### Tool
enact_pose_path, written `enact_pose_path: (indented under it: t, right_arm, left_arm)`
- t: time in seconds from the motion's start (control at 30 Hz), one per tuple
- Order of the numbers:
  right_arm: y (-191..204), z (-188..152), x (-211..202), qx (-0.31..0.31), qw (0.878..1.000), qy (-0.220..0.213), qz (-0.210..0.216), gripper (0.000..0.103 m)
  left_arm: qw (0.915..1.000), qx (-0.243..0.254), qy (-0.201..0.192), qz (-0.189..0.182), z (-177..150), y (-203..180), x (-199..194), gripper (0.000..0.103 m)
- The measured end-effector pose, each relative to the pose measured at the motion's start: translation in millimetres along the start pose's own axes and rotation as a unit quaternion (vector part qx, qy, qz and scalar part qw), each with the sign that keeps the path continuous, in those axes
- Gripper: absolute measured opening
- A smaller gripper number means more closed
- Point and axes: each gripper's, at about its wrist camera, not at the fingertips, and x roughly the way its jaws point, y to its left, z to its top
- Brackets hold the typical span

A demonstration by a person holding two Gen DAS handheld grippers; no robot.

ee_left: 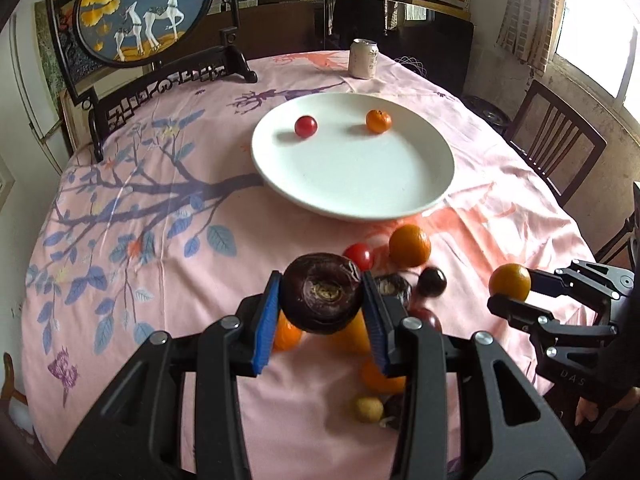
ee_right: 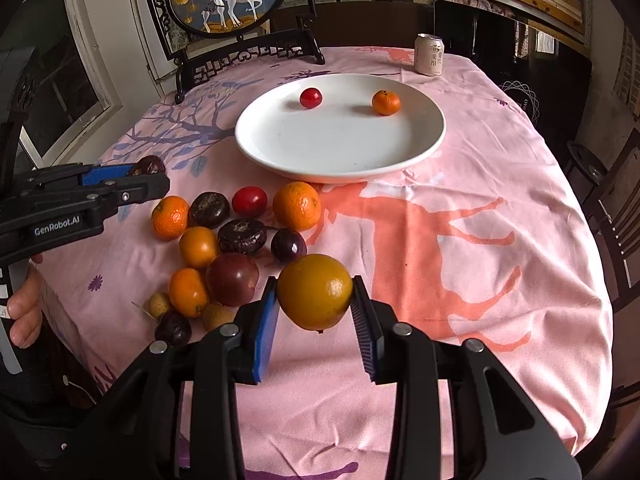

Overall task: Organize fruits
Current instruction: 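Place the orange and the plum on the white plate, opening both tools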

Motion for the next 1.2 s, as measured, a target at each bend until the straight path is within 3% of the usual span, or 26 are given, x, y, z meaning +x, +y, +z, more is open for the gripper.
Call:
enact_pose_path:
  t: [0.2,0.37,0.53,0.77,0.8,0.87,1.03,1.1,1.2]
  right_arm:
    - [-15.2,68.7,15.5,-0.024,0.999,-0.037,-0.017,0.036]
    - [-48.5,130.5,77.1,-0.007,0.998,-0.031,-0.054,0.036]
    - [-82.2,158.7,125.6,0.029,0.998,0.000,-0.064,0.036]
    - [-89.4,167.1,141.4,0.030,0.997,0.007,-0.075,0.038]
    - [-88.6,168.0,142.6,0.028,0.997,0.007,-0.075,0.048]
    - [-84.4,167.6,136.7,0.024,0.996,-0.002,-0.086,0.057]
    - [-62.6,154.6,84.0,-0.004,0.995,-0.027,-0.099,0.060]
    - [-51.1,135.3,56.3,-0.007,0.995,-0.035,-0.097,0.062]
    - [-35.2,93.7,22.6,0.001,0.997,-0.039,-0.073,0.062]
  left_arm:
    - [0.9996,-0.019,0.019,-0.004,93.3,3.4,44.8,0.039]
    - [0.9985,-0.038,0.038,0.001,157.1,-5.1,114.7,0.040]
    - [0.9963,-0.055,0.064,-0.016,185.4,-10.2,170.0,0.040]
    - [0.9954,-0.055,0.077,-0.014,189.7,-14.4,196.5,0.041]
    - [0.9953,-0.058,0.076,-0.018,189.8,-13.8,194.9,0.046]
    - [0.9954,-0.062,0.067,-0.028,189.6,-10.8,182.7,0.054]
    - [0.9974,-0.066,0.008,-0.028,172.6,8.6,106.2,0.062]
    - [0.9965,-0.078,-0.017,-0.025,149.5,20.0,69.5,0.074]
    - [0.9950,-0.090,-0.036,-0.023,96.4,32.9,26.8,0.075]
